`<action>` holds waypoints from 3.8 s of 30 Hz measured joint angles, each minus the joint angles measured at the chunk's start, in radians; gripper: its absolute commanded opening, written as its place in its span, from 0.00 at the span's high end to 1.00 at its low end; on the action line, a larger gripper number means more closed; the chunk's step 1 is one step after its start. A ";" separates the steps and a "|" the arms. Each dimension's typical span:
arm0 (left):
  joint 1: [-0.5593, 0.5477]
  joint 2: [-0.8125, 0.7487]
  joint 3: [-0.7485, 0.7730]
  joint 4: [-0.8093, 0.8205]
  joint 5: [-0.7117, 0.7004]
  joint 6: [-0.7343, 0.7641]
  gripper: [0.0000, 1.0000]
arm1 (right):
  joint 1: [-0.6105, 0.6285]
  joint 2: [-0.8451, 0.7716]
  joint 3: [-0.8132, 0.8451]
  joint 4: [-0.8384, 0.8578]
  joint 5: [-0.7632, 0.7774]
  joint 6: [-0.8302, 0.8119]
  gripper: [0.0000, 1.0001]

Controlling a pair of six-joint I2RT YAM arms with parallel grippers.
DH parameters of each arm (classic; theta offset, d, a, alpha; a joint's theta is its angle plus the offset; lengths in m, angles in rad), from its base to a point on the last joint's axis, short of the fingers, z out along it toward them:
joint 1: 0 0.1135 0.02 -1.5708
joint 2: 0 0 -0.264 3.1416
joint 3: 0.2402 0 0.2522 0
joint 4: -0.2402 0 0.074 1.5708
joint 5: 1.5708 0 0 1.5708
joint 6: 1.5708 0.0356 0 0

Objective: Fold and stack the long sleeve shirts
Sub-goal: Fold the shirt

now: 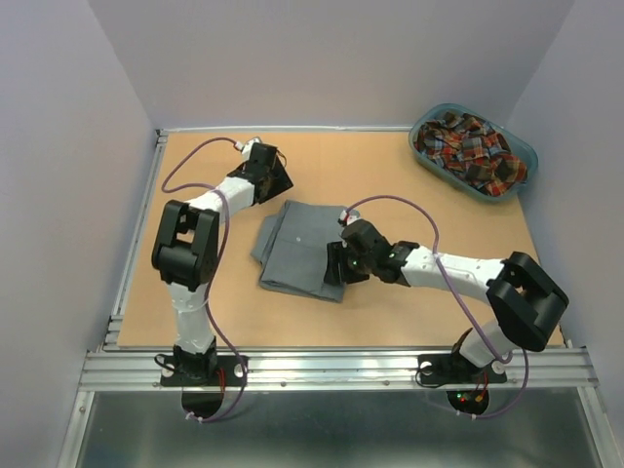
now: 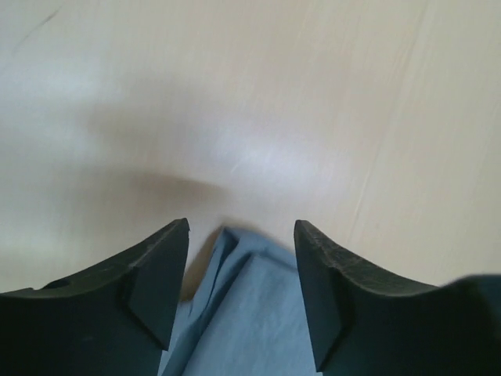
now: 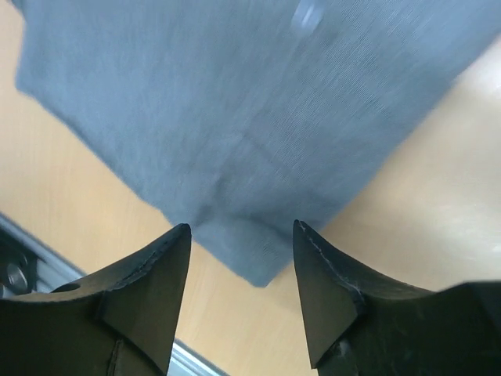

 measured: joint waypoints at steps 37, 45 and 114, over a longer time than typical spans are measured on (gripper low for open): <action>-0.156 -0.711 -0.887 -0.036 -0.055 -0.376 0.83 | -0.260 0.277 0.277 -0.042 -0.095 -0.332 0.67; 0.034 -0.423 -0.586 -0.079 -0.094 -0.122 0.68 | -0.159 0.195 0.137 -0.008 -0.115 -0.154 0.65; -0.657 -0.069 -0.241 -0.013 -0.458 0.713 1.00 | -0.489 -0.587 -0.256 -0.030 0.140 0.076 0.02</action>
